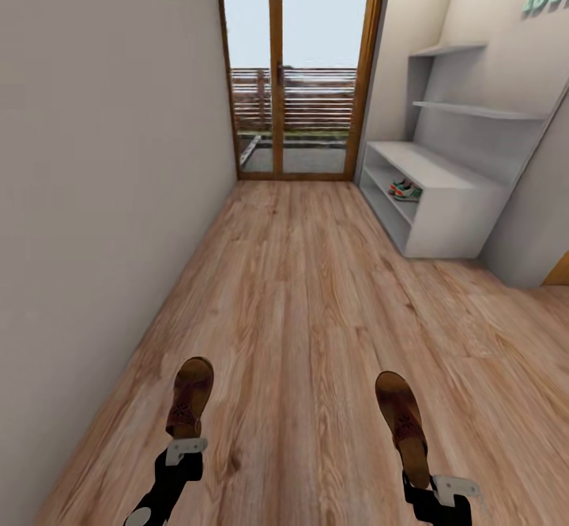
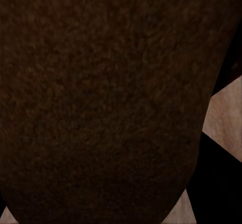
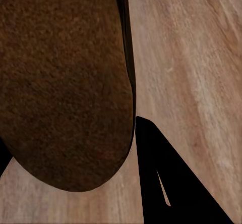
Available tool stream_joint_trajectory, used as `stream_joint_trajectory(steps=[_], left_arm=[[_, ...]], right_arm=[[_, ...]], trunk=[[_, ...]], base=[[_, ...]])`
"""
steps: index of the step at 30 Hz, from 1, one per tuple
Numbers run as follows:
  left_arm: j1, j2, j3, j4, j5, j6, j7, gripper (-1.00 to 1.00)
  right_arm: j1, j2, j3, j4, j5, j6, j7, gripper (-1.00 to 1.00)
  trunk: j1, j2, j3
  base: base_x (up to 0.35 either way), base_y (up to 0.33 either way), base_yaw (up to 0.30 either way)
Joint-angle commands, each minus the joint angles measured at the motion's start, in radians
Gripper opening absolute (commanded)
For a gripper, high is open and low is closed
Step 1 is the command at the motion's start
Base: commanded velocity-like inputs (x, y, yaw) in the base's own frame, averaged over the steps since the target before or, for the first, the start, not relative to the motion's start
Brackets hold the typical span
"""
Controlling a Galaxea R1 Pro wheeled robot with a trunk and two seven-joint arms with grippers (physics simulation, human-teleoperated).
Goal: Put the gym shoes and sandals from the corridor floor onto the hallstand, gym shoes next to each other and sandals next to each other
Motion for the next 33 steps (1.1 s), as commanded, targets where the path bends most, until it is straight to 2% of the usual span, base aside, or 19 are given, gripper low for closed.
stream_joint_trajectory(steps=[1,20,33], left_arm=[[-0.001,-0.001,0.008,-0.001,-0.005,-0.003,-0.008,-1.00],[-0.001,-0.001,0.009,0.000,-0.004,-0.003,-0.008,-1.00],[-0.001,0.000,0.010,-0.002,-0.004,-0.003,-0.008,-1.00]], right_arm=[[-0.001,0.001,-0.006,0.001,0.006,-0.003,0.003,-1.00],[-0.001,-0.001,-0.006,0.001,0.007,-0.003,0.003,-1.00],[-0.001,0.001,-0.006,0.002,0.007,-0.003,0.002,-1.00]], trunk=[[0.000,0.000,-0.001],[0.000,0.000,-0.001],[0.000,0.000,-0.001]], base=[[0.339,-0.075,0.000],[0.339,-0.073,0.000],[0.339,-0.004,0.000]])
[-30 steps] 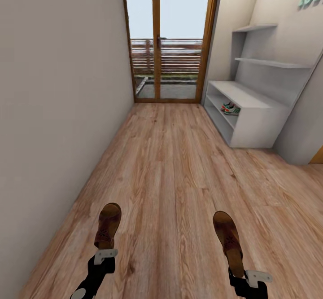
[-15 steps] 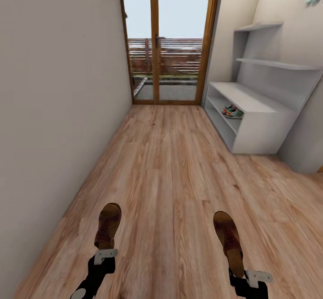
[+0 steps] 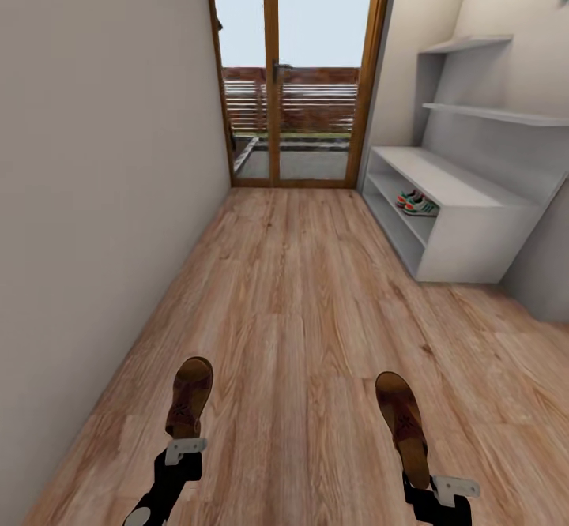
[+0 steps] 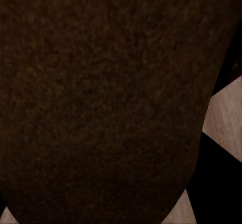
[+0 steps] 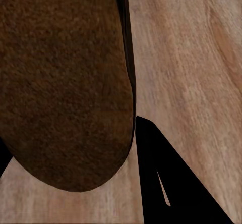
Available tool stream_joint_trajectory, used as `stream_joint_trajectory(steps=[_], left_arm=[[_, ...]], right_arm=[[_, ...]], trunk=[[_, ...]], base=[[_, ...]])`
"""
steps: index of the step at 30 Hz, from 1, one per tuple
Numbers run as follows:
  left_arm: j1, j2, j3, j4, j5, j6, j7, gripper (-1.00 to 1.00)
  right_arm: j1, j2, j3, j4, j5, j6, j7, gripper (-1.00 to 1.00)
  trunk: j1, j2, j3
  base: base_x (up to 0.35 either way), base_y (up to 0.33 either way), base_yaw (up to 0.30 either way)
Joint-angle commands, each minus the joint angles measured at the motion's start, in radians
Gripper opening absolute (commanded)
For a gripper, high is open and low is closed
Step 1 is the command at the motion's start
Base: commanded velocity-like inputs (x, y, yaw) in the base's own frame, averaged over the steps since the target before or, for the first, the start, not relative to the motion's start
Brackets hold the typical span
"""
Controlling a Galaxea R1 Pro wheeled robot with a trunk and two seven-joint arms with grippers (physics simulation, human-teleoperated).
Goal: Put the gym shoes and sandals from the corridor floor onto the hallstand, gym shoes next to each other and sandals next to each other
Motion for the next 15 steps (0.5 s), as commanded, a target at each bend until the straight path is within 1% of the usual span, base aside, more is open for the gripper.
stream_joint_trajectory(steps=[1,15], left_arm=[[-0.001,-0.001,0.008,-0.001,-0.005,-0.003,-0.008,-1.00],[-0.001,-0.001,0.008,-0.001,-0.005,-0.003,-0.008,-1.00]], right_arm=[[-0.001,0.001,-0.006,0.001,0.006,-0.003,0.003,-1.00],[-0.001,0.000,-0.006,0.002,0.006,-0.003,0.003,-1.00]], trunk=[[0.000,0.000,-0.001],[0.000,0.000,-0.001]], base=[[0.339,0.000,0.000],[0.339,0.000,0.000]])
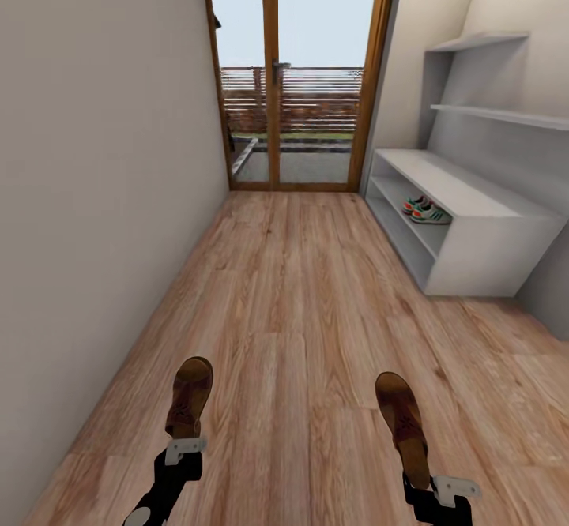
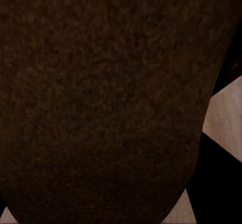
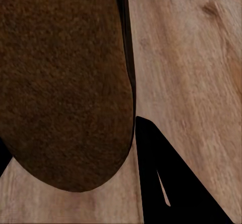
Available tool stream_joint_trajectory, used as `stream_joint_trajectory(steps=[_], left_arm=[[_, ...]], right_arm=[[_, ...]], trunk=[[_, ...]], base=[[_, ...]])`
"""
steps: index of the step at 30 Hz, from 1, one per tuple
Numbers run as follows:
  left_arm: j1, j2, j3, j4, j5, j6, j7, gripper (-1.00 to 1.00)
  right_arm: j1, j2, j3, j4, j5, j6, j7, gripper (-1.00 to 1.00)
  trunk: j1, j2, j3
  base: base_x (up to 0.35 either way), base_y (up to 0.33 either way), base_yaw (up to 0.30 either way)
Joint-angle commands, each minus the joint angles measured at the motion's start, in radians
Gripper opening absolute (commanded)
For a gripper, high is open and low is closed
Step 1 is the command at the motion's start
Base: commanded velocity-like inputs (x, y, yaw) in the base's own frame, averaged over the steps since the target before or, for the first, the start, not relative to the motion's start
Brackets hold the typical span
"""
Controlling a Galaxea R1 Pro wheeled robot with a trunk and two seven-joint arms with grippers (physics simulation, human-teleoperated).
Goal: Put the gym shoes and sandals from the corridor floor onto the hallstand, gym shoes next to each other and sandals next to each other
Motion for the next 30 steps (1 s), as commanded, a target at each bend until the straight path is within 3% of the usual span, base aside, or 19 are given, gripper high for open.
stream_joint_trajectory(steps=[1,30], left_arm=[[-0.001,-0.001,0.008,-0.001,-0.005,-0.003,-0.008,-1.00],[-0.001,-0.001,0.008,-0.001,-0.005,-0.003,-0.008,-1.00]], right_arm=[[-0.001,0.001,-0.006,0.000,0.006,-0.003,0.003,-1.00],[-0.001,0.002,-0.006,0.009,0.006,-0.003,0.003,-1.00]], trunk=[[0.000,0.000,-0.001],[0.000,0.000,-0.001]], base=[[0.340,0.000,0.000],[0.339,0.000,0.000]])
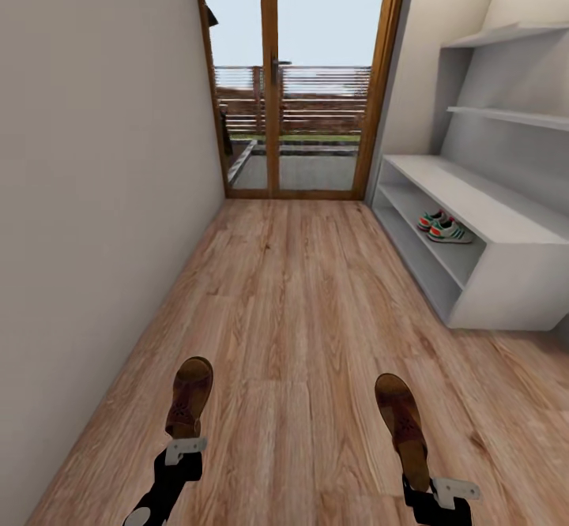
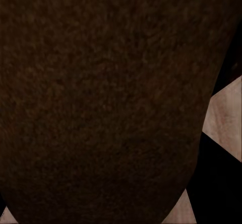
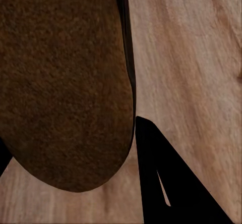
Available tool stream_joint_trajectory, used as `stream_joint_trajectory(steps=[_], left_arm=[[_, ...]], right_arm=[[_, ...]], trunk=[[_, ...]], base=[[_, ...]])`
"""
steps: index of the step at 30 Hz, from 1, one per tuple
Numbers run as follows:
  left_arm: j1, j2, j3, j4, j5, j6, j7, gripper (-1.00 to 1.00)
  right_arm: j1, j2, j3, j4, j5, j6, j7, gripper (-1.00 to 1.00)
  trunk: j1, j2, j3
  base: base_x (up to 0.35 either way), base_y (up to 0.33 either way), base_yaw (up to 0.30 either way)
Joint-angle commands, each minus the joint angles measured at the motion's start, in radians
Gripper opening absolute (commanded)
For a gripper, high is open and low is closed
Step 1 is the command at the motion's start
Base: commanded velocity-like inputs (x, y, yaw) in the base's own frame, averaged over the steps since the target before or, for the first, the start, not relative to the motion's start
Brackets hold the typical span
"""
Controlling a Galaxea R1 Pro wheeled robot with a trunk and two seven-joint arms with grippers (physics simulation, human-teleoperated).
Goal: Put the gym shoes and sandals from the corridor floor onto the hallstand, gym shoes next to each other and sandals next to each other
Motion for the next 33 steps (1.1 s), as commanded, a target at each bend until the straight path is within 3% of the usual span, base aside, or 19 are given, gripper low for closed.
stream_joint_trajectory(steps=[1,33], left_arm=[[-0.001,-0.001,0.008,-0.001,-0.005,-0.003,-0.008,-1.00],[-0.001,-0.001,0.008,-0.002,-0.005,-0.003,-0.008,-1.00]], right_arm=[[-0.001,0.001,-0.006,0.000,0.006,-0.003,0.003,-1.00],[-0.001,-0.001,-0.006,0.000,0.005,-0.003,0.003,-1.00]], trunk=[[0.000,0.000,-0.001],[0.000,0.000,-0.001]], base=[[0.339,0.000,0.000],[0.339,0.000,0.000]])
